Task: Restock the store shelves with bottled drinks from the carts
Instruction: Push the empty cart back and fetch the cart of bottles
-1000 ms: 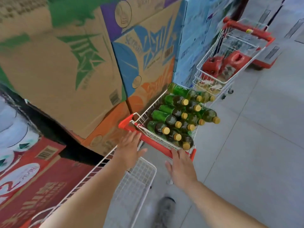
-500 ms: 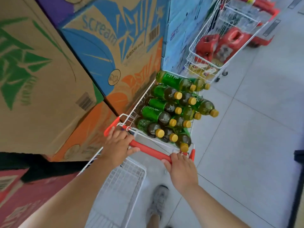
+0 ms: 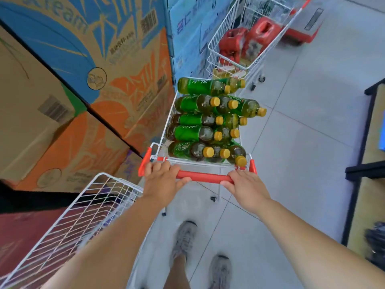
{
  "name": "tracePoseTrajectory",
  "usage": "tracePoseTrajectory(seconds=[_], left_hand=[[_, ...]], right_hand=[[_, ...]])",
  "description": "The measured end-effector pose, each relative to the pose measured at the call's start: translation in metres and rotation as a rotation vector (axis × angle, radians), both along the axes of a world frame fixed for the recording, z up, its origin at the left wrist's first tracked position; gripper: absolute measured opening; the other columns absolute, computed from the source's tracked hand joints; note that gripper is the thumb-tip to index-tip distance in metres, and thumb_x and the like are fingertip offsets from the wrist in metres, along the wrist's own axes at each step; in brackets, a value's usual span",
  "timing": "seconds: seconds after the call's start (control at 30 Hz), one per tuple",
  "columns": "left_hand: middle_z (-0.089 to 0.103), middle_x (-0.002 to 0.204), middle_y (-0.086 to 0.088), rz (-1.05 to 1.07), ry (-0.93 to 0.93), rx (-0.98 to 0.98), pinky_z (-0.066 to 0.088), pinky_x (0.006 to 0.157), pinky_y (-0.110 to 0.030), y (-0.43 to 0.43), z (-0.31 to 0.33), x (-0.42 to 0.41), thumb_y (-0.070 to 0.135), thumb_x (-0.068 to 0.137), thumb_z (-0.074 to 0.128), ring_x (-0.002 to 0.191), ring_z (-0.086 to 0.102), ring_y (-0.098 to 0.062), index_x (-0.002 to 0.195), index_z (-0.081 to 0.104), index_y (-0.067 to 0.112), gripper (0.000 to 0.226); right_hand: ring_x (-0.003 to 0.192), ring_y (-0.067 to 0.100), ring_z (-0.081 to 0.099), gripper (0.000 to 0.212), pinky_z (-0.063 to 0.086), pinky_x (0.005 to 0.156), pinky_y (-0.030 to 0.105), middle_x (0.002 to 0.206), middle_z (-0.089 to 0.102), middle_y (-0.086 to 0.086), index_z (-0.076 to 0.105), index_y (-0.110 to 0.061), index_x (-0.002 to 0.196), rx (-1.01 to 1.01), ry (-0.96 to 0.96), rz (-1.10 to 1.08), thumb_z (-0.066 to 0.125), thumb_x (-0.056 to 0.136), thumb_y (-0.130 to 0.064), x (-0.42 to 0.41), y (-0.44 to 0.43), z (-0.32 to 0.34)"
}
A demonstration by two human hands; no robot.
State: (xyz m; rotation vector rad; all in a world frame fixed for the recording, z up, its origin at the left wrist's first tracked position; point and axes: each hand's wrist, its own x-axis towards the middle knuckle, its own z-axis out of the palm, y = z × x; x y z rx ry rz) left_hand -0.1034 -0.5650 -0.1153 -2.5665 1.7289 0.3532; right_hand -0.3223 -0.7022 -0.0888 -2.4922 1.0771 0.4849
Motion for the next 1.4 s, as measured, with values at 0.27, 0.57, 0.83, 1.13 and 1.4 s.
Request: tracePoseTrajectory(seconds=[0.27,0.57,0.83,1.13,1.4], left_hand=[[0.054,0.123,0.004,0.057,0.041,0.164,0.022,0.105,-0.040,-0.001,0.008,-0.085,0.073,0.086,0.012,0.119,0.043,-0.024,0.120,0.051,0.031,0.066],[0.057,0.122,0.008,-0.017,0.175,0.145,0.022,0.106,-0.040,0.032,0.010,-0.141,0.064,0.095,0.030,0.121,0.045,-0.021,0.123,0.054,0.037,0.045],[0.060,0.123,0.009,-0.107,0.152,0.141,0.025,0.103,-0.039,0.105,0.010,-0.189,0.067,0.093,0.030,0.122,0.047,-0.020,0.122,0.054,0.038,0.048],[0.059,0.120,0.011,-0.204,0.210,0.155,0.024,0.107,-0.038,0.221,0.015,-0.235,0.066,0.093,0.034,0.122,0.046,-0.018,0.121,0.055,0.041,0.042],[0.058,0.118,0.012,-0.261,0.186,0.157,0.022,0.106,-0.038,0.344,0.010,-0.286,0.068,0.092,0.032,0.122,0.047,-0.018,0.121,0.055,0.042,0.045]], right_hand=[[0.116,0.020,0.046,0.040,0.032,0.101,0.031,0.121,0.055,-0.005,0.044,-0.036,0.131,0.001,0.008,0.015,0.027,0.099,-0.053,-0.075,-0.001,0.003],[0.122,0.025,0.042,0.038,0.024,0.106,0.035,0.126,0.052,0.001,0.049,-0.030,0.129,0.080,0.076,-0.165,0.036,0.099,-0.048,-0.139,0.040,0.000],[0.120,0.023,0.041,0.051,0.025,0.103,0.034,0.119,0.052,-0.002,0.052,-0.033,0.119,0.012,0.093,-0.315,0.034,0.089,-0.069,-0.190,0.141,-0.004],[0.124,0.024,0.037,0.050,0.021,0.107,0.035,0.126,0.049,0.000,0.049,-0.029,0.123,0.048,0.108,-0.449,0.035,0.091,-0.065,-0.245,0.288,0.003],[0.125,0.025,0.036,0.055,0.020,0.108,0.036,0.128,0.048,0.002,0.046,-0.028,0.127,0.047,0.133,-0.495,0.030,0.092,-0.066,-0.301,0.428,0.002]])
